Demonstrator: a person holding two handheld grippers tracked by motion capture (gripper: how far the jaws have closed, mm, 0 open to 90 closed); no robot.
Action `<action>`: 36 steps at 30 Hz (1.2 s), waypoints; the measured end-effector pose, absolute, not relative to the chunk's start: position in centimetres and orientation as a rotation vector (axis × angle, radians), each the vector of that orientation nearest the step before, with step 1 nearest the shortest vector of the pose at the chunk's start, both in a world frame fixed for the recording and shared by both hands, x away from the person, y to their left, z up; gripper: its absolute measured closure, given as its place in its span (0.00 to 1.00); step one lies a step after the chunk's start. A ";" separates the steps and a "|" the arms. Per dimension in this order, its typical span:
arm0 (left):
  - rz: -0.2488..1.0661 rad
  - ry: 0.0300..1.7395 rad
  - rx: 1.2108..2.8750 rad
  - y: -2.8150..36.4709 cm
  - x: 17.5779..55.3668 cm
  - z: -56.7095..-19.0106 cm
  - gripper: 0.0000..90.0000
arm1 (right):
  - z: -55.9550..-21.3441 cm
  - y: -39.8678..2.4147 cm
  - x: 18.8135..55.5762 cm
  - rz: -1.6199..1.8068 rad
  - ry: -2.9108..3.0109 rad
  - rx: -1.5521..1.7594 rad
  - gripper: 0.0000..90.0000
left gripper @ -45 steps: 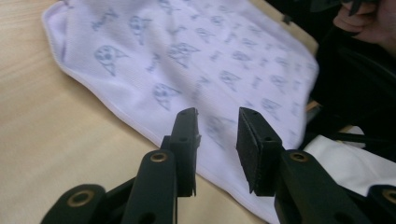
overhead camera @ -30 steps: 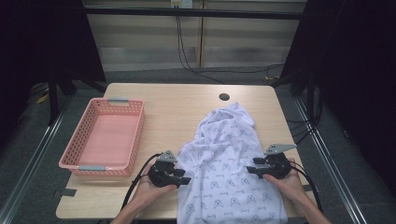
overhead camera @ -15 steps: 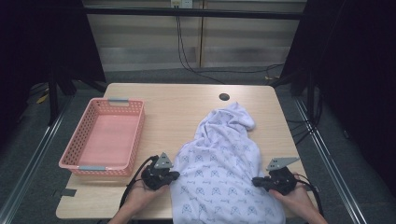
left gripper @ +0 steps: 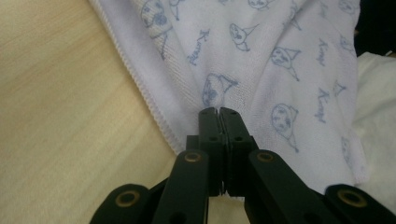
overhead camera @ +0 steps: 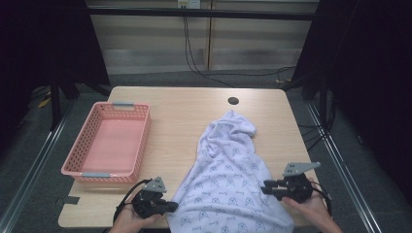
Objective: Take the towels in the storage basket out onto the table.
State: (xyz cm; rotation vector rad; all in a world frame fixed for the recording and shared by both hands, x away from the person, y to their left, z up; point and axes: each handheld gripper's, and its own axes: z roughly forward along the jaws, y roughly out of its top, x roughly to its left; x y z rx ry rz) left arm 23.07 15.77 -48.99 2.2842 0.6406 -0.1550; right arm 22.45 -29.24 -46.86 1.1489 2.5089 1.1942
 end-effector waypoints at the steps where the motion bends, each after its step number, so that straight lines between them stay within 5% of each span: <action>1: -0.154 0.653 2.264 15.7 23.4 -48.8 0.94 | -46.8 -29.4 23.3 1.192 2.476 1.171 0.71; 11: -0.027 0.760 2.133 12.0 30.7 -48.3 0.72 | -48.5 -27.5 32.2 1.128 2.408 1.247 0.59; 15: -0.047 0.769 2.170 10.3 32.0 -49.4 0.68 | -49.4 -26.1 32.9 1.123 2.488 1.212 0.96; 17: -0.042 0.756 2.210 9.9 31.4 -49.6 0.95 | -47.3 -27.2 32.0 1.166 2.462 1.185 0.98; 18: -0.042 0.756 2.210 9.9 31.4 -49.6 0.97 | -47.3 -27.2 32.0 1.166 2.462 1.185 0.98; 26: -0.123 0.661 2.211 11.0 28.1 -48.7 0.98 | -41.9 -31.6 25.7 1.277 2.342 1.129 0.99; 32: -0.261 0.525 2.219 12.4 21.6 -47.8 0.98 | -44.9 -30.8 20.2 1.224 2.473 1.145 0.98; 36: -0.250 0.539 2.173 13.5 20.7 -47.3 0.91 | -45.1 -30.2 18.4 1.245 2.514 1.128 0.82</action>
